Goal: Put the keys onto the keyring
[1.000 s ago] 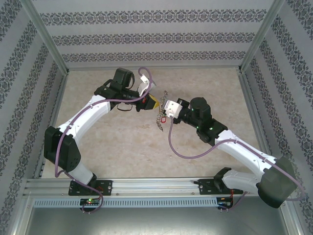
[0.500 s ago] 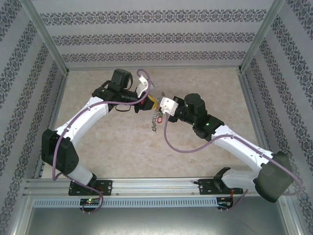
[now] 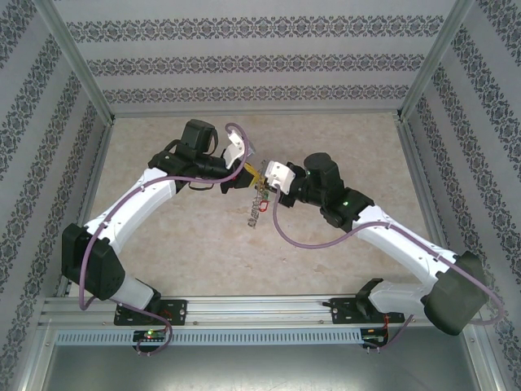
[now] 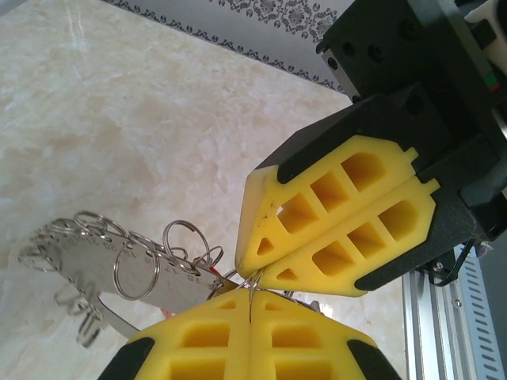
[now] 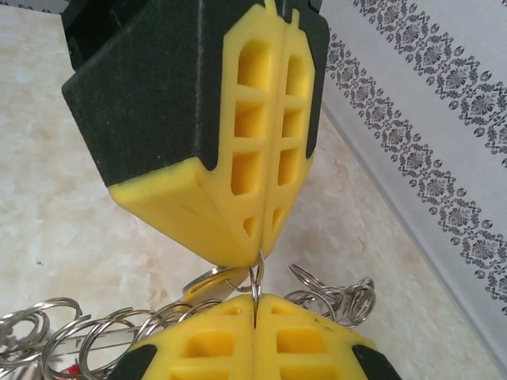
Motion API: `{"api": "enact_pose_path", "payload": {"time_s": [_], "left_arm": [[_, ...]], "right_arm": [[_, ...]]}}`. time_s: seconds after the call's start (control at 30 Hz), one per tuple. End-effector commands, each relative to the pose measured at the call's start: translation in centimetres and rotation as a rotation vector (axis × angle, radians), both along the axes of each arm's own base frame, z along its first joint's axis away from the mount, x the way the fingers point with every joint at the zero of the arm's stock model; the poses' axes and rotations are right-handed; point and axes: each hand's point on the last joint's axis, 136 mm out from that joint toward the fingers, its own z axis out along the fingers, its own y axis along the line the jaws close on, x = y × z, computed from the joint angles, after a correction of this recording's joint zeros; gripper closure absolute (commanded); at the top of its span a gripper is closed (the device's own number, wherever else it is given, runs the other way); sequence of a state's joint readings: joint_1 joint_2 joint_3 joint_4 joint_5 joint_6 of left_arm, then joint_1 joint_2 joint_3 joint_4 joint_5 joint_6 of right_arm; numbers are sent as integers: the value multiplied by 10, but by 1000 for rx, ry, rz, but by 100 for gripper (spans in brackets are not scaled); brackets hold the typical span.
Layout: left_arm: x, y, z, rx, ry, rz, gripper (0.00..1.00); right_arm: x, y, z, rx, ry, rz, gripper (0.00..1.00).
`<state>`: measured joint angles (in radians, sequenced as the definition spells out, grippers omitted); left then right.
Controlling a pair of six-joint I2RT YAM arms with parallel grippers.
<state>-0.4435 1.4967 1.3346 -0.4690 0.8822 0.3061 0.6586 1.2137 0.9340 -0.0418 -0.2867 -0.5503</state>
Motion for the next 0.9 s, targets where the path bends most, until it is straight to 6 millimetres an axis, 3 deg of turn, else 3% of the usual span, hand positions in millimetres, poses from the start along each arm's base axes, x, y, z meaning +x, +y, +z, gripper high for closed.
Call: {"api": "enact_pose_path", "payload": {"time_s": [0.0, 0.43, 0.63, 0.87], "left_arm": [[2, -7, 29, -68, -108, -9, 100], [2, -9, 28, -83, -90, -6, 100], [1, -12, 26, -97, -64, -25, 100], [1, -13, 24, -97, -53, -26, 100]], "right_arm": [[-24, 10, 14, 61, 8, 106, 96], [-34, -9, 24, 118, 4, 156, 79], [-29, -15, 18, 128, 35, 137, 80], [-23, -18, 10, 147, 67, 111, 72]]}}
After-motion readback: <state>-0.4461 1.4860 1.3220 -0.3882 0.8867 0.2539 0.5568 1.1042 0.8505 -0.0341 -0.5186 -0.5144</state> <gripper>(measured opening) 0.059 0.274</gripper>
